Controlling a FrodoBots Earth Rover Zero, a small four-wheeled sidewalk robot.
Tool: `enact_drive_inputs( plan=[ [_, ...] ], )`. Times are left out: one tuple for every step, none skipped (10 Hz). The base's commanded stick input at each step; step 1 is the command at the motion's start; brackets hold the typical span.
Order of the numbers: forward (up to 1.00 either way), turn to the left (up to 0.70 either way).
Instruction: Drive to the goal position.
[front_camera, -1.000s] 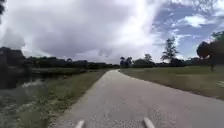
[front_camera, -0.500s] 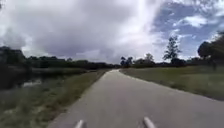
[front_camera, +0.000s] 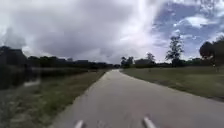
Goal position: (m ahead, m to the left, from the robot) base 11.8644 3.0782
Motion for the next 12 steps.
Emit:
enact_drive_inputs(
  plan=[
    [0.7,0.0],
    [0.7,0.0],
    [0.7,0.0],
    [0.7,0.0],
    [0.7,0.0],
    [0.7,0.0],
    [0.7,0.0],
    [0.7,0.0],
    [0.7,0.0],
    [0.7,0.0],
    [0.7,0.0],
    [0.7,0.0]
  ],
)
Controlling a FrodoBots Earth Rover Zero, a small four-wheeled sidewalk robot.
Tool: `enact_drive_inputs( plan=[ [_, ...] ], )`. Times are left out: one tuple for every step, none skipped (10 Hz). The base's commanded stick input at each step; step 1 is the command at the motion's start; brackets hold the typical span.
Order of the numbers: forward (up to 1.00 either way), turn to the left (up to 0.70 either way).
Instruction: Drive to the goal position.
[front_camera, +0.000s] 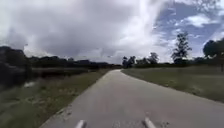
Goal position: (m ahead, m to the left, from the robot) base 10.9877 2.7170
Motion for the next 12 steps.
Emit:
enact_drive_inputs(
  plan=[
    [0.7,0.0],
    [0.7,0.0],
    [0.7,0.0],
    [0.7,0.0],
    [0.7,0.0],
    [0.7,0.0],
    [0.7,0.0],
    [0.7,0.0],
    [0.7,0.0],
    [0.7,0.0],
    [0.7,0.0],
    [0.7,0.0]
  ],
)
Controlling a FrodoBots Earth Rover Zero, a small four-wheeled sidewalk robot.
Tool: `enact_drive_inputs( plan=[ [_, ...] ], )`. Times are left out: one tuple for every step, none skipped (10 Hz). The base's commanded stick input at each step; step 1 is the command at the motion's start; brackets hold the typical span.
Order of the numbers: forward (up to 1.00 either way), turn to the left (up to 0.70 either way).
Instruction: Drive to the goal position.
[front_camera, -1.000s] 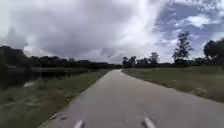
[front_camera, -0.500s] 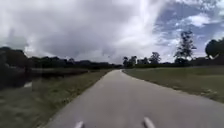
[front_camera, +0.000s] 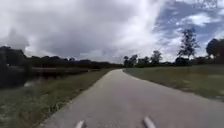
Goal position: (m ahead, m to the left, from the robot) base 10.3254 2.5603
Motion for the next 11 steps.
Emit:
enact_drive_inputs(
  plan=[
    [0.7,0.0],
    [0.7,0.0],
    [0.7,0.0],
    [0.7,0.0],
    [0.7,0.0],
    [0.7,0.0],
    [0.7,0.0],
    [0.7,0.0],
    [0.7,0.0],
    [0.7,0.0],
    [0.7,0.0]
  ],
)
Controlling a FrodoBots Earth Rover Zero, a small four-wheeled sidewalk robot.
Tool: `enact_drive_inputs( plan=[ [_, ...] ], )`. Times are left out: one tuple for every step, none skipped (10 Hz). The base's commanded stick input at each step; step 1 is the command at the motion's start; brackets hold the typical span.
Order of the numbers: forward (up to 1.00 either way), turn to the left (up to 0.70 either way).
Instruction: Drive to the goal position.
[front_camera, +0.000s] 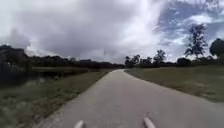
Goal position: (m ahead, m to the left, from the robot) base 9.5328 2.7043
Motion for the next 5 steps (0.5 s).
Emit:
enact_drive_inputs(
  plan=[
    [0.7,0.0],
    [0.7,0.0],
    [0.7,0.0],
    [0.7,0.0],
    [0.7,0.0]
  ],
)
